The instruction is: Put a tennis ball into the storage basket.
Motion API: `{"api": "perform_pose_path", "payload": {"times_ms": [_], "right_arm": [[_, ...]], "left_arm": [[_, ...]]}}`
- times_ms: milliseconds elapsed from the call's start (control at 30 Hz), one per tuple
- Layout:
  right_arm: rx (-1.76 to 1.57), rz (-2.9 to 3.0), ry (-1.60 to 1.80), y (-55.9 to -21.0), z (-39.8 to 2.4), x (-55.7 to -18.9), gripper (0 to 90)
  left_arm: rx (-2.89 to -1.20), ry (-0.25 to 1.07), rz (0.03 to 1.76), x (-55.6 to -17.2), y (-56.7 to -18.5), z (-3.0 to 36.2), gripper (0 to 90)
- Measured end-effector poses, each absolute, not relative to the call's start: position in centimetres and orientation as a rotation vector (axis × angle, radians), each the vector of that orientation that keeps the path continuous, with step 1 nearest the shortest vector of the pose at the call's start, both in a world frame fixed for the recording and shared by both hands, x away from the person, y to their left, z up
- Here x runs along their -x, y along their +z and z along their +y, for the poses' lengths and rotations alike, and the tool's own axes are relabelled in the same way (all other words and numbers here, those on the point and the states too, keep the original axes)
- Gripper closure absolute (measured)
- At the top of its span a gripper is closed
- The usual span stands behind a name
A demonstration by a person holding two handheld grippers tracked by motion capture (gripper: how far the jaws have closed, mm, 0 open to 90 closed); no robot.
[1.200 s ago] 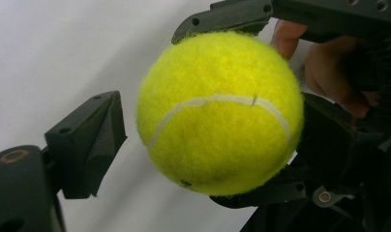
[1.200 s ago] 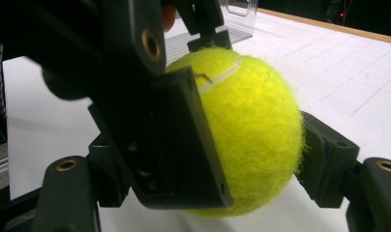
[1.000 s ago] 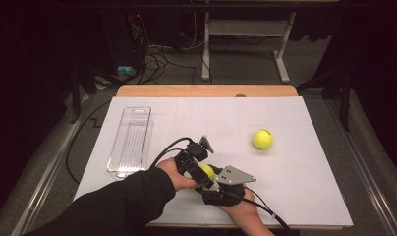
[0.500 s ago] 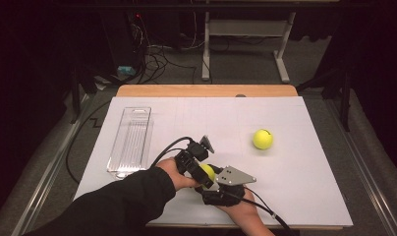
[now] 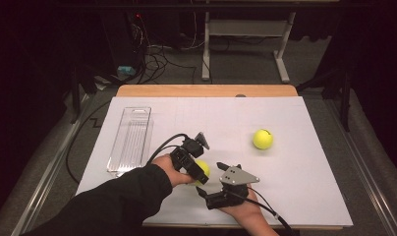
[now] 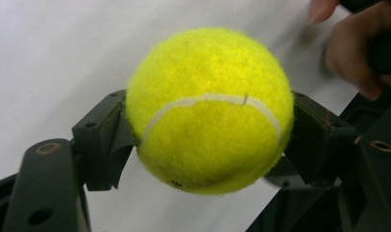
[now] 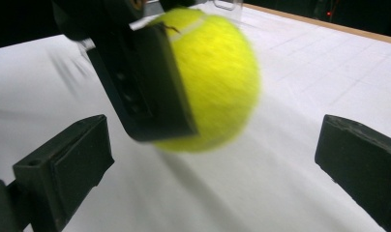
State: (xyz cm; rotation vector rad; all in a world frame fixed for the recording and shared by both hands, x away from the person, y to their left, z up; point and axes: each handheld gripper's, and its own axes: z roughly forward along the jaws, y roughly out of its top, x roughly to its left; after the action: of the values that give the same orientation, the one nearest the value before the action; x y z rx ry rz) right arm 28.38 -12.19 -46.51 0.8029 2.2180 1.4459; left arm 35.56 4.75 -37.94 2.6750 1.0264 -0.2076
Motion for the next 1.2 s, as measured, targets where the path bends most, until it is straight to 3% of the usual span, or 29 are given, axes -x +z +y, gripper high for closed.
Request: {"api": "perform_pose_path", "payload": {"times_ms": [1200], "right_arm": [[-1.050, 1.975, 1.270, -46.1, -25.8, -27.4, 0.0]], "left_arm": [[-2.659, -0.098, 1.250, -37.3, -36.0, 13.6, 26.2]]}}
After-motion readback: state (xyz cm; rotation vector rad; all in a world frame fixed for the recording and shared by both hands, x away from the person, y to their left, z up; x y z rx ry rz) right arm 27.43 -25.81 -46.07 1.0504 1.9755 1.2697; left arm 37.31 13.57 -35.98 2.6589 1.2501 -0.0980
